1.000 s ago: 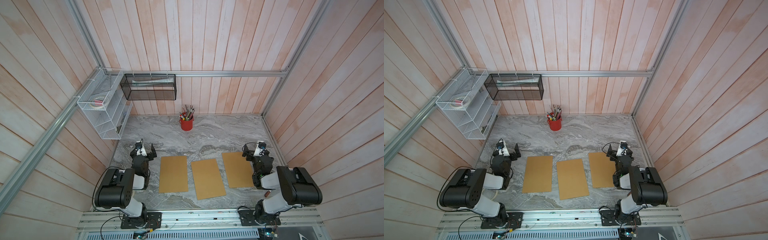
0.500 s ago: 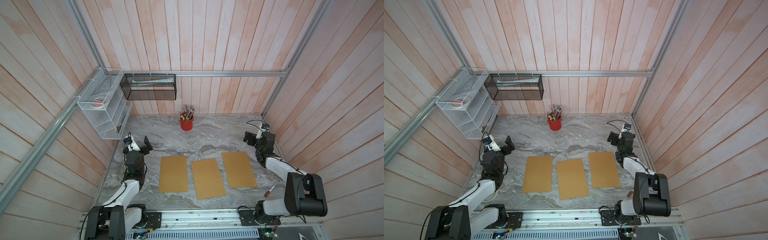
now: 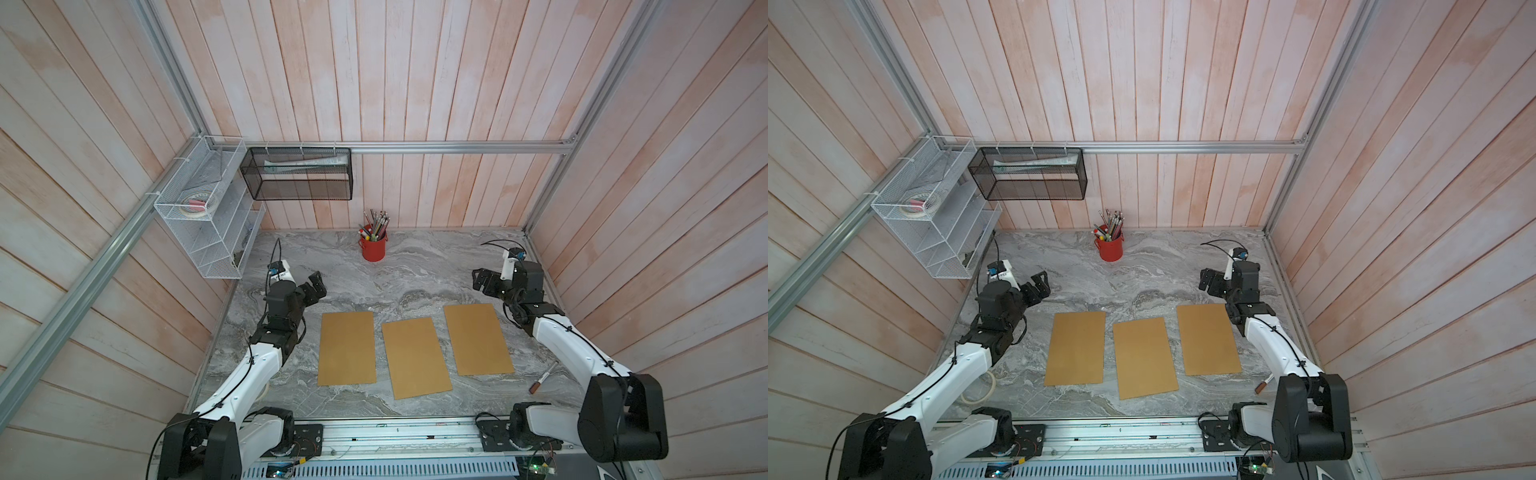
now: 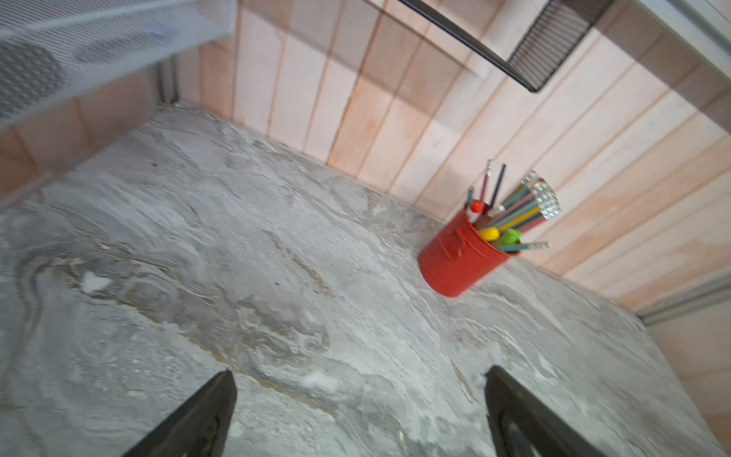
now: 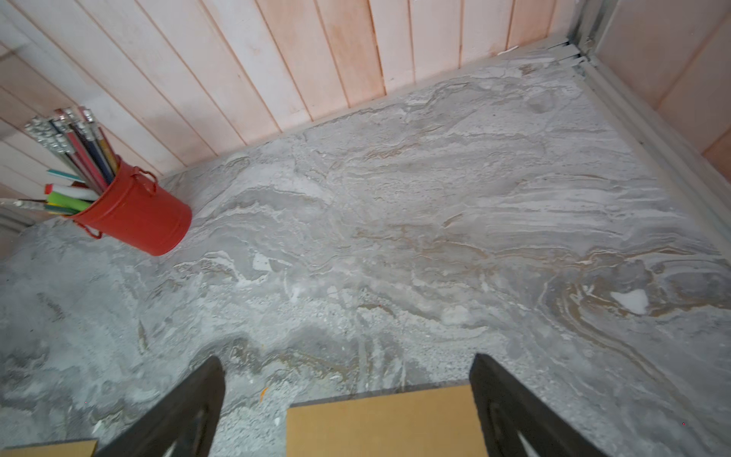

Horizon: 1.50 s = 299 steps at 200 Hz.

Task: Open the file bag
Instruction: Pick up the file bag from the center of the board.

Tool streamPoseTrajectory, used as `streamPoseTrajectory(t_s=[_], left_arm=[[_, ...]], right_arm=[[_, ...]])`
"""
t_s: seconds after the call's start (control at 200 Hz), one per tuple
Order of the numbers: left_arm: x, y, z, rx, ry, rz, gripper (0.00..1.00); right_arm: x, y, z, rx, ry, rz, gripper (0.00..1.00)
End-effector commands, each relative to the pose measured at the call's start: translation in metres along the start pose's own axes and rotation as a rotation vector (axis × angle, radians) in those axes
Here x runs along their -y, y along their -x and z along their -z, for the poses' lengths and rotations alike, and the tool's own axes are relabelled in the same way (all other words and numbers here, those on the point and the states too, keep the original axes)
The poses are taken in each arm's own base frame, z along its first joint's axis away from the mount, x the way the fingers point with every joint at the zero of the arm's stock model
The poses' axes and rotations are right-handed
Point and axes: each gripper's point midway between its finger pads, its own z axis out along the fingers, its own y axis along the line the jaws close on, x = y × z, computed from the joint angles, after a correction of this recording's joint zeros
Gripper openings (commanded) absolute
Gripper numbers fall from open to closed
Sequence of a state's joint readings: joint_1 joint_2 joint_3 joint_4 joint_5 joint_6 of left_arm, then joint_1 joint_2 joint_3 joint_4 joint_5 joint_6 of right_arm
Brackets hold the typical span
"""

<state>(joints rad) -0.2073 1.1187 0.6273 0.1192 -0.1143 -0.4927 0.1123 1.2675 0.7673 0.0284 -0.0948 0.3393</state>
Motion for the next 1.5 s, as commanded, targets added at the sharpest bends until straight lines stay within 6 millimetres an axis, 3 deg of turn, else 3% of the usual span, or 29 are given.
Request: streamPoseTrajectory(t_s=[0.0,0.23,0.455,0.64,0.885,1.285,1.491], left_arm=[[0.015,-0.032,-0.001,-0.136,0.028,0.024,1.00],[0.078,-0.102,0.002,-0.345,-0.050,-0.010,1.00],[0.123,-0.175,0.007,-0.547,-0.114,-0.037,1.00],[0.148,-0.208,0.017,-0.633,-0.186,-0.033,1.00],[0.152,-0.236,0.030,-0.719,-0.208,-0.022,1.00],[0.142,-0.257,0.047,-0.802,-0.206,-0.019,1.00],[0.140,-0.272,0.049,-0.852,-0.210,-0.021,0.86]], right_arm=[[-0.010,-0.032,0.002,-0.110,-0.005,-0.020,0.98],[-0.042,-0.067,0.010,-0.186,0.113,-0.058,0.96],[-0.068,-0.106,0.016,-0.295,0.263,-0.110,0.76],[-0.080,-0.134,0.020,-0.383,0.327,-0.120,0.65],[-0.089,-0.162,0.026,-0.469,0.368,-0.124,0.60],[-0.087,-0.192,0.032,-0.552,0.370,-0.135,0.56],[-0.086,-0.202,0.035,-0.576,0.379,-0.140,0.54]])
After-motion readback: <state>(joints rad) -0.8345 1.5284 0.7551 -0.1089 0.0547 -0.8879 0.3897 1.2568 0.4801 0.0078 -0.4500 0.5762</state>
